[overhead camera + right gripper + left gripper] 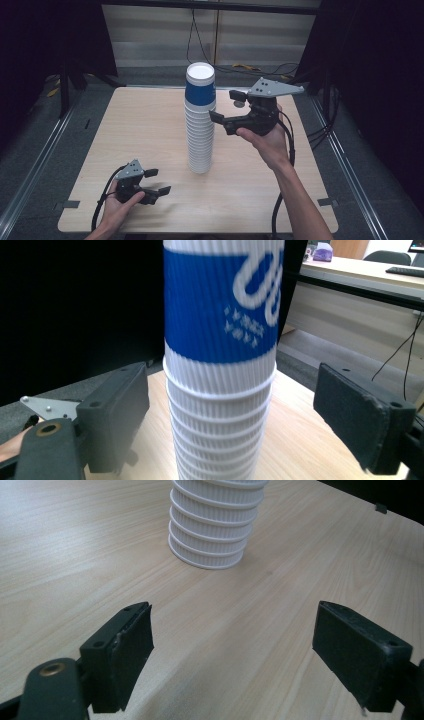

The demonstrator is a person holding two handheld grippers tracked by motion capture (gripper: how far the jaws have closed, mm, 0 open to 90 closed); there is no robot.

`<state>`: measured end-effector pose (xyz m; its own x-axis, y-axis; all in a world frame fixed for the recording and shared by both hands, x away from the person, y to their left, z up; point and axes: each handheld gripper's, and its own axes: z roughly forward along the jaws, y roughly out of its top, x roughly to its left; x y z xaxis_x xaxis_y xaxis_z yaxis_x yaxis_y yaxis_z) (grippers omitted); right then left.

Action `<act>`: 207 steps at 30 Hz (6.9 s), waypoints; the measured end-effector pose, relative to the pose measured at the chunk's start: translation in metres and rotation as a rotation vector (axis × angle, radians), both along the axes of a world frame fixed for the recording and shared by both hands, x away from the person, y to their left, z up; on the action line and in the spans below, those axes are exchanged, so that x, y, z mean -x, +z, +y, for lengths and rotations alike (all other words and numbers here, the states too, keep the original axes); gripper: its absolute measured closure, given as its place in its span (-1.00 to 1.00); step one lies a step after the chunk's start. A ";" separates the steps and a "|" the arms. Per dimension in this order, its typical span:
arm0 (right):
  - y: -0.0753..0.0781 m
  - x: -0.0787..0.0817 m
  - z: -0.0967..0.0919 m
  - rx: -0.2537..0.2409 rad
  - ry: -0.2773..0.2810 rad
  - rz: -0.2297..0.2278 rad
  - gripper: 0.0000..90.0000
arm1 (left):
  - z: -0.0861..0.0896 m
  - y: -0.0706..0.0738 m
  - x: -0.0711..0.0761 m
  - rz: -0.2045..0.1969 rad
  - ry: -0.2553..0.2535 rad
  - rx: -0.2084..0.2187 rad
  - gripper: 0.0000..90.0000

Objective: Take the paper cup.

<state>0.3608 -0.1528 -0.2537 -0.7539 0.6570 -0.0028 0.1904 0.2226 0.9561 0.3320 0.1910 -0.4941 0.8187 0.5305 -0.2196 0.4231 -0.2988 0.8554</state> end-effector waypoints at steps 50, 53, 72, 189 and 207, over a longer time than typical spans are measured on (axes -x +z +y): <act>0.030 -0.051 0.043 -0.027 0.103 0.054 -0.45 | 0.002 0.000 0.002 -0.010 0.006 0.000 -0.64; 0.031 -0.051 0.043 -0.041 0.103 0.043 -0.45 | 0.001 0.000 0.002 -0.012 0.004 0.003 -0.64; 0.043 -0.048 0.033 -0.180 0.092 -0.010 -0.43 | 0.000 0.000 0.002 0.000 -0.003 0.008 -0.64; -0.125 0.024 -0.028 -0.216 0.099 0.169 -0.40 | -0.053 0.070 -0.011 -0.145 -0.184 0.061 -0.65; -0.161 0.022 -0.011 -0.251 0.194 0.231 -0.40 | -0.055 0.046 -0.003 -0.097 -0.203 0.100 -0.65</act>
